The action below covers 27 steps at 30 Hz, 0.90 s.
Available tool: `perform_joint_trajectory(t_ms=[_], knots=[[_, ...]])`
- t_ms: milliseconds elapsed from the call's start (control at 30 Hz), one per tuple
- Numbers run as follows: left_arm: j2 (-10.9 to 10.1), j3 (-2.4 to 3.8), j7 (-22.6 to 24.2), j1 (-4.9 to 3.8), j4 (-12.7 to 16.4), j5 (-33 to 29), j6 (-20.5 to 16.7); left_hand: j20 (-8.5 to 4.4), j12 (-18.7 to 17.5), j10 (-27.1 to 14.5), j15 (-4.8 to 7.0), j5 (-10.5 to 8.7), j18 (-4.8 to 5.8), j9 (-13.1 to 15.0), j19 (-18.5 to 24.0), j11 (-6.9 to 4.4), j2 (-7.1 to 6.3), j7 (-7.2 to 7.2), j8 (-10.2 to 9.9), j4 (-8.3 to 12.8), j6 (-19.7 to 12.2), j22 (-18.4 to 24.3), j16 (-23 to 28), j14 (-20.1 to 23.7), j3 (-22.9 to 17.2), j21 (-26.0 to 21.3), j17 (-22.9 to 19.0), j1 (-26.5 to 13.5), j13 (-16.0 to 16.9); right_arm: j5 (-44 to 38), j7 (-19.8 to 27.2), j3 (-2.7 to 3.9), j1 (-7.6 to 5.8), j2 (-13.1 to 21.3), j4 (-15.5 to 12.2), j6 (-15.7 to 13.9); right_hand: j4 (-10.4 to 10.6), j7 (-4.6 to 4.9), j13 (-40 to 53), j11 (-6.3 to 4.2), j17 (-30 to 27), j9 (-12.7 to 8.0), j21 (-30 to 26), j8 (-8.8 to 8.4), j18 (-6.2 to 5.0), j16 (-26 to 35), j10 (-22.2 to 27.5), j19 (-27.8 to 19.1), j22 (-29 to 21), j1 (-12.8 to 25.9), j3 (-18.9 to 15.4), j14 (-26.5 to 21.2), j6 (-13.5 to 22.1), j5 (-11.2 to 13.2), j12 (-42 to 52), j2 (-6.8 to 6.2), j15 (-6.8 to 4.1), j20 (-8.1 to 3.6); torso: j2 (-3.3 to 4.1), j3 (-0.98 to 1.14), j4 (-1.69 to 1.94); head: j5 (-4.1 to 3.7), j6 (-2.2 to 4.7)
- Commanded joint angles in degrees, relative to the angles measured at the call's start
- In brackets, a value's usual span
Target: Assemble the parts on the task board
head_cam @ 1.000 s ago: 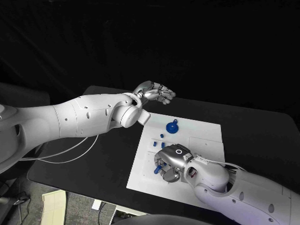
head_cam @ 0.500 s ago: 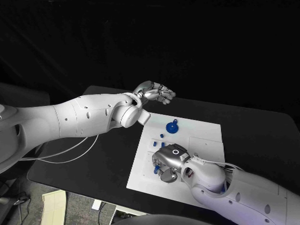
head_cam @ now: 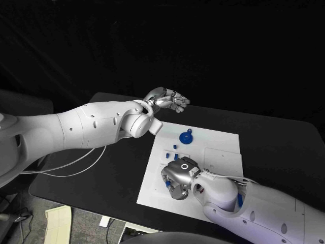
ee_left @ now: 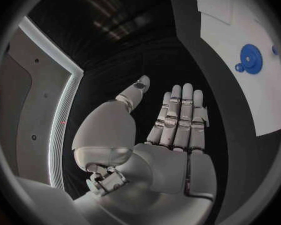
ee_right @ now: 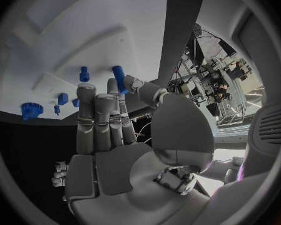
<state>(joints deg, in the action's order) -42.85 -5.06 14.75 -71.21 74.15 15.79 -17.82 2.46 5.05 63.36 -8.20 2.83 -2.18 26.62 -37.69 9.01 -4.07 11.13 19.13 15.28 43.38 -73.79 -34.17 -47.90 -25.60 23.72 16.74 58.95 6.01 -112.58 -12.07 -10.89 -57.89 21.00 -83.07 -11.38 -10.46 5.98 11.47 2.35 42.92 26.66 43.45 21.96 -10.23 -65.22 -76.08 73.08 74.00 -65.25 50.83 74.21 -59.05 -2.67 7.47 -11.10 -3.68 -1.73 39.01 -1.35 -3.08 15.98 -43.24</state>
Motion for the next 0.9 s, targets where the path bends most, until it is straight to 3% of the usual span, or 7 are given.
perform_joint_trajectory(t_ms=[33, 300, 467, 533, 633, 900], knots=[[0.0, 0.04, 0.3, -0.08, 0.1, -0.3, 0.4, -0.06, 0.4, -0.3, 0.03, 0.25, -0.99, -0.1, -0.4, -0.12, 0.09, 0.17, 0.4, -0.4, -0.4, -0.1, 0.4, -0.3, -0.1, -0.4, 0.1, -0.6, -0.1, -1.1, 0.0, -0.5, 0.52, 0.1, 0.2, 3.4, -0.3, -0.01, 0.0, -0.06, -0.1, 0.8, 0.1, 0.18, -4.77, -0.4, -0.3, 0.2, 0.1, 0.0, 0.2, -0.1, -0.5, -0.1, 0.2, 0.16, -0.46, 0.17, -0.01, 0.0, -0.03, 0.06, -0.04], [0.0, 0.04, 0.3, -0.08, 0.1, -0.3, 0.5, -0.05, 0.4, -0.3, 0.03, 0.25, -0.99, -0.1, -0.4, -0.12, 0.08, 0.17, 0.4, -0.4, -0.4, -0.1, 0.4, -0.3, -0.1, -0.4, 0.1, -0.7, -0.1, 0.5, 0.1, -0.5, 0.51, 0.3, 0.0, 1.9, -0.2, 0.14, 0.0, 0.08, -0.2, 0.9, 0.0, -0.06, -4.77, -0.2, 0.1, -0.2, 0.1, 0.3, 0.5, -0.3, -0.1, -0.1, -0.1, -0.34, -0.33, 0.3, 0.0, 0.05, -0.05, 0.09, 0.01], [-0.1, 0.04, 0.2, -0.08, 0.1, -0.3, 0.5, -0.05, 0.4, -0.3, 0.03, 0.25, -0.99, -0.1, -0.4, -0.11, 0.07, 0.17, 0.4, -0.4, -0.4, -0.1, 0.4, -0.3, -0.1, -0.5, 0.1, -0.7, -0.1, 1.3, -0.3, -0.5, 0.51, 0.6, -0.1, -0.8, -0.1, 0.61, -0.2, 0.54, -0.5, 0.6, -0.2, -0.78, -4.77, 0.1, 1.1, -0.4, 0.1, 1.3, 0.2, -0.4, 0.9, -0.4, -0.9, -2.6, 0.11, 0.38, 0.0, 0.06, -0.09, 0.09, 0.02], [-0.1, 0.04, 0.2, -0.08, 0.1, -0.3, 0.5, -0.05, 0.4, -0.3, 0.02, 0.24, -0.99, -0.1, -0.4, -0.11, 0.05, 0.18, 0.4, -0.4, -0.4, -0.1, 0.4, -0.3, -0.1, -0.5, 0.1, -0.7, -0.1, 1.3, -0.8, -0.5, 0.51, 0.7, -0.3, -2.5, -0.6, 1.89, -1.0, 1.6, -0.6, -0.1, -0.3, -2.55, -4.77, 0.2, 4.4, -0.7, 0.2, 3.6, -2.5, -0.6, 3.9, -1.2, -2.7, -5.48, 1.25, 0.46, 0.0, 0.07, -0.1, 0.09, 0.02], [-0.1, 0.04, 0.1, -0.08, 0.1, -0.3, 0.5, -0.05, 0.4, -0.3, 0.02, 0.24, -0.99, -0.1, -0.4, -0.11, 0.04, 0.18, 0.4, -0.4, -0.4, -0.1, 0.4, -0.3, -0.1, -0.5, 0.2, -0.7, -0.1, 1.3, -1.5, -0.5, 0.51, 0.8, -0.4, -4.9, -2.8, 3.41, -1.9, 3.06, -0.5, -0.9, -0.4, -4.31, -4.77, -0.1, 7.9, -1.3, 0.4, 5.8, -7.7, -0.8, 7.1, -4.1, -3.8, -5.86, 2.61, 0.49, 0.01, 0.07, -0.1, 0.08, 0.05], [-0.2, 0.04, 0.1, -0.08, 0.1, -0.3, 0.6, -0.04, 0.4, -0.4, 0.01, 0.24, -0.98, -0.2, -0.5, -0.1, 0.06, 0.2, 0.5, -0.5, -0.5, -0.2, 0.5, -0.3, 0.0, -0.5, 0.2, -0.8, -0.2, 2.3, -2.5, -0.49, 0.49, 1.5, -0.7, -10.0, -4.2, 4.59, -3.2, 4.14, -0.8, -1.6, -1.5, -5.69, -4.77, 0.1, 11.6, -2.5, 0.1, 6.0, -9.9, -2.3, 10.0, -2.6, -3.8, -6.17, 3.64, 0.53, -0.01, 0.04, -0.05, -0.08, 0.24]])
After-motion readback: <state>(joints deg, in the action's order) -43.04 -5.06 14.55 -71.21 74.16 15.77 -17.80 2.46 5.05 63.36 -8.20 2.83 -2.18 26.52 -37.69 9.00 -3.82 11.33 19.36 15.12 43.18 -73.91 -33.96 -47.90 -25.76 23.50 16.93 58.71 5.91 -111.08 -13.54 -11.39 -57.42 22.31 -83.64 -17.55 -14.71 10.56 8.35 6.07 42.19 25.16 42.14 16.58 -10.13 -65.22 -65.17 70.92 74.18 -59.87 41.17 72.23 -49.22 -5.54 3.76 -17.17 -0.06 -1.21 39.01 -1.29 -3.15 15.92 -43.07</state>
